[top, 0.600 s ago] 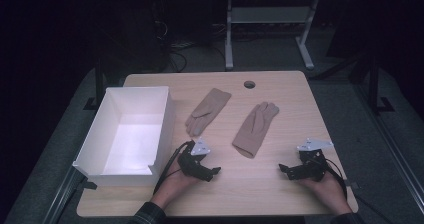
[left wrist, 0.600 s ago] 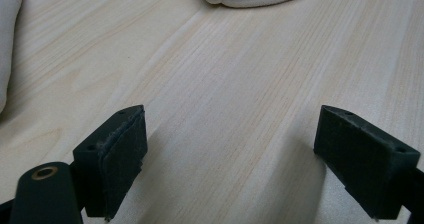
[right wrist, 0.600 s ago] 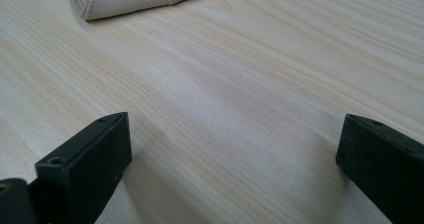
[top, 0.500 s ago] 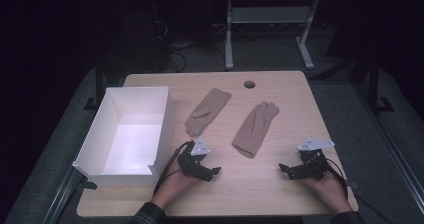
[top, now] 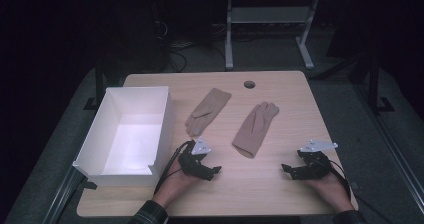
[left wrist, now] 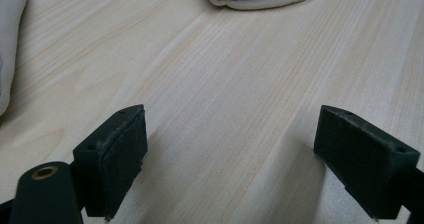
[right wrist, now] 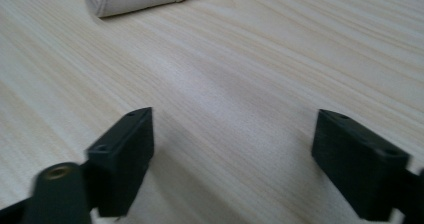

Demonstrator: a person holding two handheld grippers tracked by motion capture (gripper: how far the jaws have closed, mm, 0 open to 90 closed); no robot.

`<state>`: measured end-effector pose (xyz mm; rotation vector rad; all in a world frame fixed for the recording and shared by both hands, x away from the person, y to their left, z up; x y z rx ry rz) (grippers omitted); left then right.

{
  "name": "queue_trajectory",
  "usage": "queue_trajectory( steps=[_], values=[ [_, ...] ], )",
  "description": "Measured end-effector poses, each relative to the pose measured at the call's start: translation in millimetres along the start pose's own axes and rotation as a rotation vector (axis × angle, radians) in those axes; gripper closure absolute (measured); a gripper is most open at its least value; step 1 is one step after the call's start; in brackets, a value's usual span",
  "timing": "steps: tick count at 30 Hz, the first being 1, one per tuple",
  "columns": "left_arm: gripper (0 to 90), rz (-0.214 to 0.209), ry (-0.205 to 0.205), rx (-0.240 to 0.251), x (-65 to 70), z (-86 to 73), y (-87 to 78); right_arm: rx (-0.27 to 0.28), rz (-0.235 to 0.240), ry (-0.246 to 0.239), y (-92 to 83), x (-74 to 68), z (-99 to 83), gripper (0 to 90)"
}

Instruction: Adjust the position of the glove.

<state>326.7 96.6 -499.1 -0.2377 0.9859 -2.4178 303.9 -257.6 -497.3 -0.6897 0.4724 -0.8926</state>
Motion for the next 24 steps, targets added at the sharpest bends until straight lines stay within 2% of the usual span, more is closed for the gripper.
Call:
queue_trajectory(
  steps=[2, 3, 5, 8, 10, 11, 12, 14, 18, 24],
  values=[
    [13.2, 0.0, 0.001, -0.001, -0.1, 0.2, 0.1, 0.001, 0.001, -0.001, -1.2, -0.9, 0.2, 25.9],
    [13.2, 0.002, 0.0, 0.0, -0.1, 0.4, 0.3, 0.0, 0.015, -0.005, -2.5, -2.1, 1.0, 36.7],
    [13.2, 0.003, -0.004, 0.0, 0.1, 0.4, 0.5, 0.006, 0.019, -0.009, -4.5, -3.5, 1.7, 45.9],
    [13.2, 0.006, -0.001, -0.004, 0.6, 1.4, 1.1, 0.01, 0.058, -0.001, -4.7, -3.4, 5.8, 59.4],
    [13.2, 0.007, 0.016, -0.004, 0.4, 2.4, 1.6, 0.011, 0.067, -0.017, -3.4, -3.8, 10.7, 67.9],
    [13.2, 0.007, 0.016, -0.004, 0.4, 2.4, 1.6, 0.011, 0.067, -0.017, -3.4, -3.8, 10.7, 67.9],
    [13.2, 0.004, 0.004, 0.002, 1.7, 2.0, 1.7, 0.022, 0.077, -0.028, -2.8, -4.4, 17.1, 78.6],
    [13.2, 0.003, 0.003, 0.001, 2.5, 0.7, 0.3, 0.033, 0.085, -0.025, -3.2, -6.5, 22.2, 85.1],
    [13.2, 0.005, 0.011, -0.007, 3.7, -1.8, -3.1, 0.053, 0.131, -0.057, -0.5, -7.1, 29.2, 90.0],
    [13.2, 0.007, 0.007, -0.001, 6.8, -6.2, -7.5, 0.051, 0.156, -0.079, 3.5, -10.4, 41.0, 90.0]
  ],
)
Point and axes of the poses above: each handheld gripper's, and its own axes: y roughly forward along the jaws, z roughly out of its top, x roughly to its right, the point moved 3 cm from there along y, roughly forward along the jaws, and after that the axes turned 3 degrees about y, right-handed, at the moved point
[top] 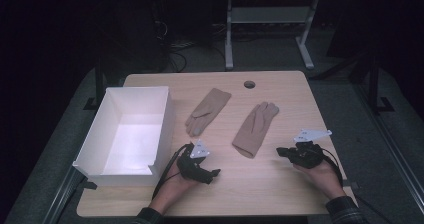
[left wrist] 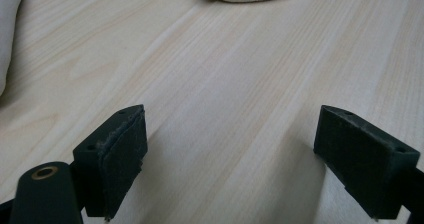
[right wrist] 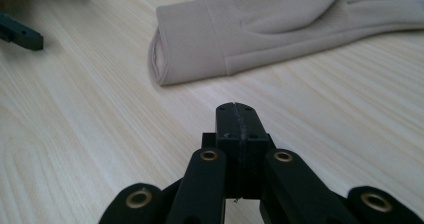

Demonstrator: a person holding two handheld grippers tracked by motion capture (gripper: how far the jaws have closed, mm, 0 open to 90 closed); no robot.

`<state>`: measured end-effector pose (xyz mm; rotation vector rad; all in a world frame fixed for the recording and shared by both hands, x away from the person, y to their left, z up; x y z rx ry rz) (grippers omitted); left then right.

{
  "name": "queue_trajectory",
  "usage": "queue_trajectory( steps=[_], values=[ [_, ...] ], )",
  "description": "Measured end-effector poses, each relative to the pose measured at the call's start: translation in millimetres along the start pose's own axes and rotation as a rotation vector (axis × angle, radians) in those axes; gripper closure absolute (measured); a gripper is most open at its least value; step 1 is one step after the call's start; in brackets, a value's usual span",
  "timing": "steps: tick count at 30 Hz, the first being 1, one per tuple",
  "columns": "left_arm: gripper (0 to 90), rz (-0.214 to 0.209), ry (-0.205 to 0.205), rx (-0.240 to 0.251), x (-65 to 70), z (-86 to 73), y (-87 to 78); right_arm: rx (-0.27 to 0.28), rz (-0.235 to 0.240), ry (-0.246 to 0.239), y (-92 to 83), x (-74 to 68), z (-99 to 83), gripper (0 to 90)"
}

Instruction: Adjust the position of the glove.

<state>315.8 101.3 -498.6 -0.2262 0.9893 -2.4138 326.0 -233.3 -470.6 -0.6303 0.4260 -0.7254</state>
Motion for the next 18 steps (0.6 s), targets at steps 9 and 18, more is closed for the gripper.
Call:
queue_trajectory(
  steps=[9, 18],
  values=[
    [13.2, 0.003, -0.003, -0.001, 0.0, 0.3, 0.1, 0.011, 0.014, -0.008, 14.5, 2.9, 23.1, 90.0],
    [13.1, 0.002, -0.002, -0.009, 0.1, 0.0, -0.8, -0.01, 0.051, -0.028, 38.8, 0.4, 43.8, 90.0]
  ],
)
Point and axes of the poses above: each handheld gripper's, and its own axes: y roughly forward along the jaws, z roughly out of its top, x roughly to its right, the point moved 3 cm from there along y, roughly forward along the jaws, and after that the axes turned 3 degrees about y, right-handed, at the moved point
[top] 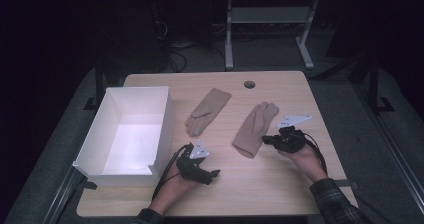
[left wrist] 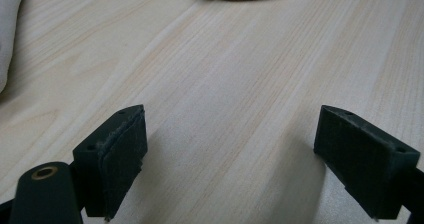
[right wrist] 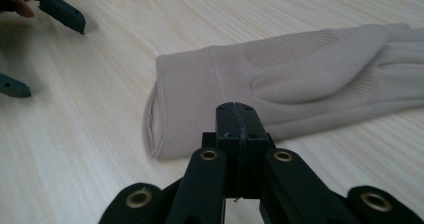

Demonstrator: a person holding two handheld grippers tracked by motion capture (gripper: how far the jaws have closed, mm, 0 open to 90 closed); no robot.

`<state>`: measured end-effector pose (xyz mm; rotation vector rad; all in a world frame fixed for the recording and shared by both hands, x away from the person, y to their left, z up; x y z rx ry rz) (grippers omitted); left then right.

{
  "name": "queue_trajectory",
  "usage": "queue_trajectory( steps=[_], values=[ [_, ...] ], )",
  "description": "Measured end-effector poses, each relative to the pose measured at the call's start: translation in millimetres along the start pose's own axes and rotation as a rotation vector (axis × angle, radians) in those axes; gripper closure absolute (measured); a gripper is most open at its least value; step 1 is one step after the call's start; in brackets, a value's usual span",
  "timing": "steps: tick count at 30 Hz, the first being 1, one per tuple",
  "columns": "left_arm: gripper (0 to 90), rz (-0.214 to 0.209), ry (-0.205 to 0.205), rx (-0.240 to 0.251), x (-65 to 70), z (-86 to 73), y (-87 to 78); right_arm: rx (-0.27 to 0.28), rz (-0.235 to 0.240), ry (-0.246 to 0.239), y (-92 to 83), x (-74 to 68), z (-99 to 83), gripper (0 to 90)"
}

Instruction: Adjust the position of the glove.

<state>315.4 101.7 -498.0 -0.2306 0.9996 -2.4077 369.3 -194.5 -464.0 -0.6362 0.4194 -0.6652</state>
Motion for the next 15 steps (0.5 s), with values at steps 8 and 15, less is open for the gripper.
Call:
queue_trajectory(
  steps=[8, 15],
  values=[
    [13.0, -0.001, 0.0, 0.003, 0.0, 0.3, 0.5, -0.02, 0.042, -0.02, 30.3, -2.8, 11.0, 90.0],
    [13.0, -0.001, 0.0, 0.001, 0.2, 0.2, 0.3, -0.059, 0.054, -0.049, 49.3, -14.7, 14.4, 90.0]
  ],
)
Point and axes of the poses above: each handheld gripper's, and its own axes: y roughly forward along the jaws, z roughly out of its top, x roughly to its right, the point moved 3 cm from there along y, roughly forward along the jaws, and after that the axes turned 3 degrees about y, right-handed, at the moved point
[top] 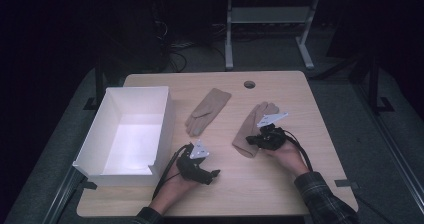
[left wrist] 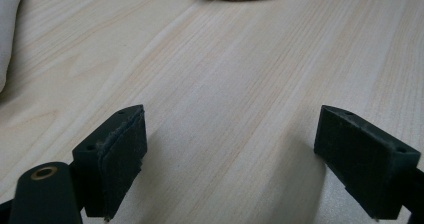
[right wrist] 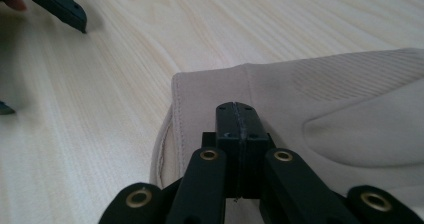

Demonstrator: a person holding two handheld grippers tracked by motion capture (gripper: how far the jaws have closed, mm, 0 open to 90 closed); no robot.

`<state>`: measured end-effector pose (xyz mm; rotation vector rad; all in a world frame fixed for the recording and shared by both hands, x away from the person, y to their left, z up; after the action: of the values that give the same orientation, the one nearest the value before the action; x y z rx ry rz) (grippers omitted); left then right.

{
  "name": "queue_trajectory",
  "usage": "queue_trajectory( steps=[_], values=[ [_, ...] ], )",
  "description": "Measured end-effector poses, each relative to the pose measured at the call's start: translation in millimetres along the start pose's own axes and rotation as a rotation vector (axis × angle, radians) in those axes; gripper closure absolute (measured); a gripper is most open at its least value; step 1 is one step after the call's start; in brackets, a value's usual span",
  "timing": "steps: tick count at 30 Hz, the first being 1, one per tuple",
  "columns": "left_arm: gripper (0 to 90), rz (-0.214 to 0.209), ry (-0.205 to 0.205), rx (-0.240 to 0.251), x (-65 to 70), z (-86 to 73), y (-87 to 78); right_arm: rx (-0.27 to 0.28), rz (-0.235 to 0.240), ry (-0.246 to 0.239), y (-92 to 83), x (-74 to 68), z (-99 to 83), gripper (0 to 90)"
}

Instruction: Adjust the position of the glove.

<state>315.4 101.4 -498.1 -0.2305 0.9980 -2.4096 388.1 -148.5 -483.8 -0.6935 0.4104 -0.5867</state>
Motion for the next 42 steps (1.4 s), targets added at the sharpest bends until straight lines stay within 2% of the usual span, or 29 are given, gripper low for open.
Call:
queue_trajectory(
  steps=[3, 7, 12, 20, 30, 31, 38, 42],
  values=[
    [13.0, 0.0, -0.001, 0.0, 0.2, -0.1, -0.1, -0.03, -0.016, -0.01, 6.9, -0.4, -2.7, 90.0],
    [13.0, 0.0, 0.0, 0.0, 0.1, -0.1, 0.0, -0.029, -0.004, 0.011, 5.6, 1.0, -4.1, 90.0],
    [13.0, 0.002, -0.003, 0.0, 0.5, -0.4, -0.3, -0.034, 0.001, -0.002, 2.5, 1.7, -7.0, 90.0],
    [13.0, 0.005, -0.004, 0.0, 0.7, -0.6, -0.6, -0.047, -0.005, -0.003, -10.0, 1.4, -18.1, 90.0],
    [13.0, 0.01, -0.013, 0.004, 1.8, -1.6, -1.3, -0.054, 0.006, 0.023, -22.1, -0.2, -29.9, 90.0],
    [13.0, 0.011, -0.013, 0.004, 1.9, -1.6, -1.3, -0.056, 0.008, 0.014, -23.2, 0.6, -30.9, 90.0],
    [13.0, 0.012, -0.013, 0.006, 2.2, -1.9, -1.5, -0.067, 0.014, 0.026, -33.3, -1.9, -40.3, 90.0],
    [13.0, 0.012, -0.013, 0.006, 2.2, -1.9, -1.5, -0.068, 0.02, 0.013, -39.7, -5.9, -47.7, 90.0]
  ],
)
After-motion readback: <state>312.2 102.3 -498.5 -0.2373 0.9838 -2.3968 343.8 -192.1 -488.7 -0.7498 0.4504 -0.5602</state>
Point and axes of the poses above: each handheld gripper's, and its own axes: y roughly forward along the jaws, z roughly out of its top, x roughly to its right, the point moved 3 cm from there along y, roughly forward along the jaws, and after that the axes turned 3 degrees about y, right-handed, at the moved point
